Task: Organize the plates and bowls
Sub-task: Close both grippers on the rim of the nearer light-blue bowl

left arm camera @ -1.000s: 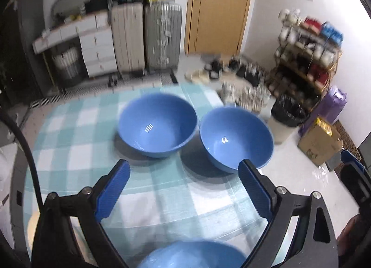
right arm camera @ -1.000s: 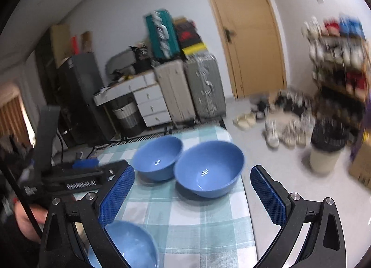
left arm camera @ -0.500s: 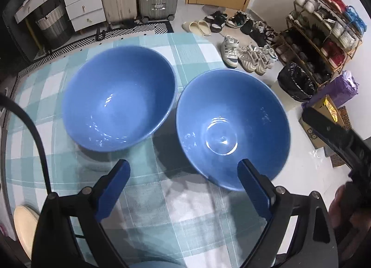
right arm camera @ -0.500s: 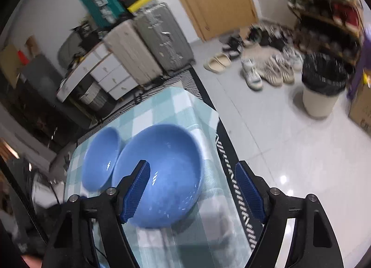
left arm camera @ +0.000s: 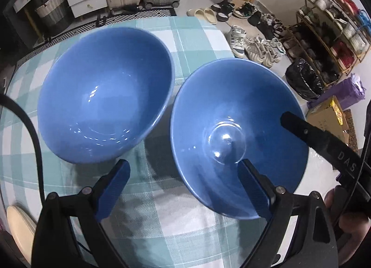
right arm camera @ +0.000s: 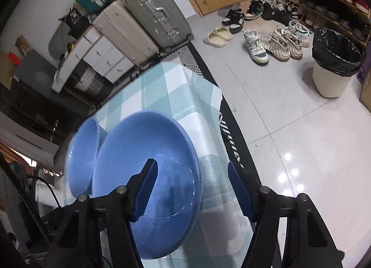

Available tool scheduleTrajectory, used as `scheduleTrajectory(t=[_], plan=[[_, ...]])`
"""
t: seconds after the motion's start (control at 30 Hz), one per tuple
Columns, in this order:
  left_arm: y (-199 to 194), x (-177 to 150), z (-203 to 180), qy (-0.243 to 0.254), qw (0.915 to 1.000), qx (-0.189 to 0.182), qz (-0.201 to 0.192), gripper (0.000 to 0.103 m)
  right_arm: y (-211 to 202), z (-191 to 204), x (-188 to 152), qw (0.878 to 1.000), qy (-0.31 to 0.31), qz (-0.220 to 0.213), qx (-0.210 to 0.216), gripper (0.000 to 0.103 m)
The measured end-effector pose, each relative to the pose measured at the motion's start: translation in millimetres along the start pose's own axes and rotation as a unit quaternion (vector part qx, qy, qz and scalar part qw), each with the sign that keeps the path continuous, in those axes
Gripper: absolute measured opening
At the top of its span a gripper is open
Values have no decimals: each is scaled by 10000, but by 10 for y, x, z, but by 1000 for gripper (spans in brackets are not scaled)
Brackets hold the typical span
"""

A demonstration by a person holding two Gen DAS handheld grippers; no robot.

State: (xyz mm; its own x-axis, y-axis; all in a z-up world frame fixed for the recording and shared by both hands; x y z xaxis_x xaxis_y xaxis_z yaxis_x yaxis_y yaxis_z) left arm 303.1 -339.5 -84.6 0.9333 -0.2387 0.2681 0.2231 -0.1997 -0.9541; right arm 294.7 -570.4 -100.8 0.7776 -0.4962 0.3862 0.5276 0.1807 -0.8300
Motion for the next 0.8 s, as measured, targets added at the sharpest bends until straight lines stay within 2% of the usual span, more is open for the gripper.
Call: scheduleTrajectory(t=[0.13,0.2,0.23,0.3,0.37,0.4,0.47,0.53,0.57,0.63,0.73,0.8], plan=[[57,16,-42,74,10000,43,-10,93,65,31,-40,9999,-37,136,-81,55],[89,18,-45,16,10000,-23,70,87,109,19,-34,9997,-60,186,-135,53],[112,22,-58,-13,9999,-64,121,85,123,18,-41,9996,-61,218,-146,49],[157,18,-89,-50,9997,-139,211,85,168,23,-61,9992,-91,331,-191,47],[178,26,-116,-22,9996,-155,225,80,189,39,-78,9990,-130,372,-189,41],[197,32,-133,-12,9995,-175,243,75,190,47,-75,9989,-166,388,-206,36],[231,29,-130,-29,9994,-157,312,67,219,65,-84,9983,-226,466,-263,33],[272,21,-129,-41,9992,-157,377,56,249,77,-92,9977,-244,547,-302,21],[298,13,-123,-56,9990,-141,420,55,254,79,-99,9975,-260,570,-316,20],[337,-17,-111,-105,9986,-164,495,41,282,85,-123,9967,-299,656,-386,9],[398,-71,-128,-50,9975,-215,671,27,335,71,-181,9944,-367,815,-567,5],[408,-86,-122,-50,9974,-216,680,23,331,83,-193,9943,-430,782,-580,5]])
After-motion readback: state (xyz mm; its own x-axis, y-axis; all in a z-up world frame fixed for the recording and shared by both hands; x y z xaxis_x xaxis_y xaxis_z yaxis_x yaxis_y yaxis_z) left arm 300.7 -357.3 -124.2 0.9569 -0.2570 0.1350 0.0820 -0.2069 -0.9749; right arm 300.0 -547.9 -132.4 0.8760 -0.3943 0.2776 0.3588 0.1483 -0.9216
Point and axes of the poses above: each gripper's, at about its wrist camera, not at the fingertips, and y roughly the way its jaws point, z to its left, x to its top, the point moved 6 cm from there along y, roughly the way its jaws point, and after that the axes turned 2 degrees about z, right-handed, at the moved point
